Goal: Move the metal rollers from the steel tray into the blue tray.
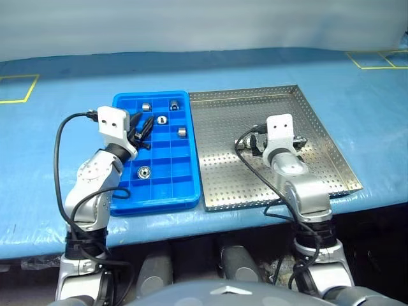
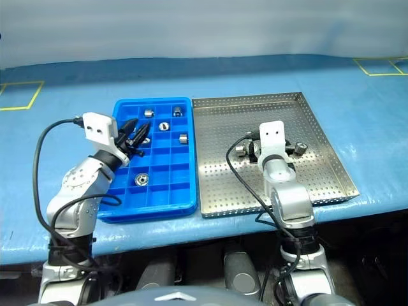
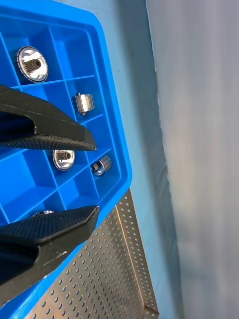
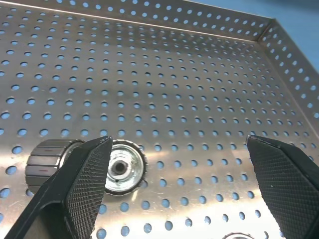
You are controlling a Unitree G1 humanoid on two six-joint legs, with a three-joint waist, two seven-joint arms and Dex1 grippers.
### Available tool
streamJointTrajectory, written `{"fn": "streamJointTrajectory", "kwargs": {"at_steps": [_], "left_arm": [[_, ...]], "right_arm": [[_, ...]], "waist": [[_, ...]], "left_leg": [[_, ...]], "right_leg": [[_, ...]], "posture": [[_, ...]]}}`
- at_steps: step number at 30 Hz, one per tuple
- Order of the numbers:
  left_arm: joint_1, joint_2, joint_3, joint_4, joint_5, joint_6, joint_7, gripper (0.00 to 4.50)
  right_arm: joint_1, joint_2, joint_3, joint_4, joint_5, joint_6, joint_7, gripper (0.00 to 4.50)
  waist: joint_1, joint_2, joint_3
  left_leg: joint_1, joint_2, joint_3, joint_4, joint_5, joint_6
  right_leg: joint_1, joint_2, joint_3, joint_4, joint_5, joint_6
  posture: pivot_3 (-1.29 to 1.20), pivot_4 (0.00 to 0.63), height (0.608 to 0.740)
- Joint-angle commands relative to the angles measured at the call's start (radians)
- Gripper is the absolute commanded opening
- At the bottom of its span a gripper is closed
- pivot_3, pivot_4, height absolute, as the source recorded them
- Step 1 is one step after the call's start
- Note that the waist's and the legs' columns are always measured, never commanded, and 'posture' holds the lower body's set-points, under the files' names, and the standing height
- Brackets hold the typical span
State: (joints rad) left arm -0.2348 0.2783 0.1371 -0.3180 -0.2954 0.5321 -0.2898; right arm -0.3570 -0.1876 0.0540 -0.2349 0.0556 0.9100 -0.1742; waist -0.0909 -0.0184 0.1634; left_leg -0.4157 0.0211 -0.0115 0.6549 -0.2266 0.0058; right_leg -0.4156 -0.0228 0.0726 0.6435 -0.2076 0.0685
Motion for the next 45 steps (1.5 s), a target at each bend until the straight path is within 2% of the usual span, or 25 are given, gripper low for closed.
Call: {"fn": "streamJointTrajectory", "kwargs": {"at_steps": [1, 11, 21, 24, 30, 34, 41, 45], "left_arm": [[0.016, -0.002, 0.005, -0.060, -0.011, -0.007, 0.010, 1.91], [0.028, 0.001, -0.008, -0.062, -0.004, -0.002, 0.014, 1.91], [0.030, 0.002, -0.008, -0.067, -0.010, -0.007, 0.010, 1.91], [0.031, -0.001, -0.007, -0.069, -0.012, -0.009, 0.010, 1.96], [0.029, -0.004, -0.009, -0.060, -0.009, -0.010, 0.013, 1.96], [0.028, -0.005, -0.014, -0.060, -0.006, -0.008, 0.016, 1.96], [0.016, -0.006, -0.025, -0.066, -0.010, -0.010, 0.012, 1.96], [0.006, -0.016, -0.044, -0.056, -0.007, -0.013, 0.012, 1.96]], "right_arm": [[-0.039, 0.024, -0.002, -0.007, -0.018, -0.048, 0.015, 4.50], [-0.050, 0.061, 0.094, 0.021, -0.038, -0.100, 0.118, 4.50], [-0.033, 0.081, 0.044, 0.158, -0.062, -0.158, 0.111, 4.50], [-0.025, 0.084, 0.028, 0.179, -0.064, -0.172, 0.108, 3.68], [-0.012, 0.084, 0.035, 0.143, -0.090, -0.167, 0.106, 1.64], [-0.004, 0.081, 0.035, 0.054, -0.100, -0.127, 0.116, 0.72], [0.004, 0.034, 0.032, -0.154, -0.097, -0.009, 0.167, 0.70], [-0.024, 0.053, -0.037, -0.173, -0.060, 0.012, 0.175, 0.70]], "waist": [[0.001, 0.000, 0.000], [0.004, 0.000, 0.000], [0.009, 0.000, 0.000], [0.009, 0.000, 0.000], [0.008, 0.000, 0.000], [0.008, 0.000, 0.000], [0.008, 0.000, 0.000], [0.007, 0.000, 0.000]], "left_leg": [[0.000, 0.000, 0.000, 0.000, 0.000, 0.000], [0.000, 0.000, 0.000, 0.000, 0.000, 0.000], [0.000, 0.000, -0.001, 0.000, 0.000, 0.000], [0.000, 0.000, -0.001, 0.000, 0.000, 0.000], [0.001, 0.000, -0.001, 0.000, 0.000, 0.000], [0.000, 0.000, -0.001, 0.000, 0.000, 0.000], [0.000, 0.000, -0.001, -0.001, 0.000, 0.000], [0.000, 0.000, -0.001, -0.001, 0.000, 0.000]], "right_leg": [[0.000, 0.000, 0.000, 0.000, 0.000, 0.000], [0.000, 0.000, -0.001, 0.000, -0.001, 0.001], [0.000, 0.000, -0.001, 0.000, 0.000, -0.001], [0.000, 0.000, -0.001, 0.000, 0.000, -0.001], [0.000, 0.000, -0.001, 0.000, 0.000, 0.000], [0.000, 0.000, -0.001, 0.000, 0.000, 0.000], [0.000, 0.000, -0.001, 0.000, -0.001, 0.000], [0.000, 0.000, -0.001, 0.000, -0.002, 0.001]], "posture": [[-0.08, 0.150, 0.740], [-0.08, 0.150, 0.740], [-0.06, 0.150, 0.740], [-0.07, 0.150, 0.740], [-0.08, 0.150, 0.740], [-0.08, 0.150, 0.740], [-0.09, 0.150, 0.740], [-0.10, 0.150, 0.740]]}}
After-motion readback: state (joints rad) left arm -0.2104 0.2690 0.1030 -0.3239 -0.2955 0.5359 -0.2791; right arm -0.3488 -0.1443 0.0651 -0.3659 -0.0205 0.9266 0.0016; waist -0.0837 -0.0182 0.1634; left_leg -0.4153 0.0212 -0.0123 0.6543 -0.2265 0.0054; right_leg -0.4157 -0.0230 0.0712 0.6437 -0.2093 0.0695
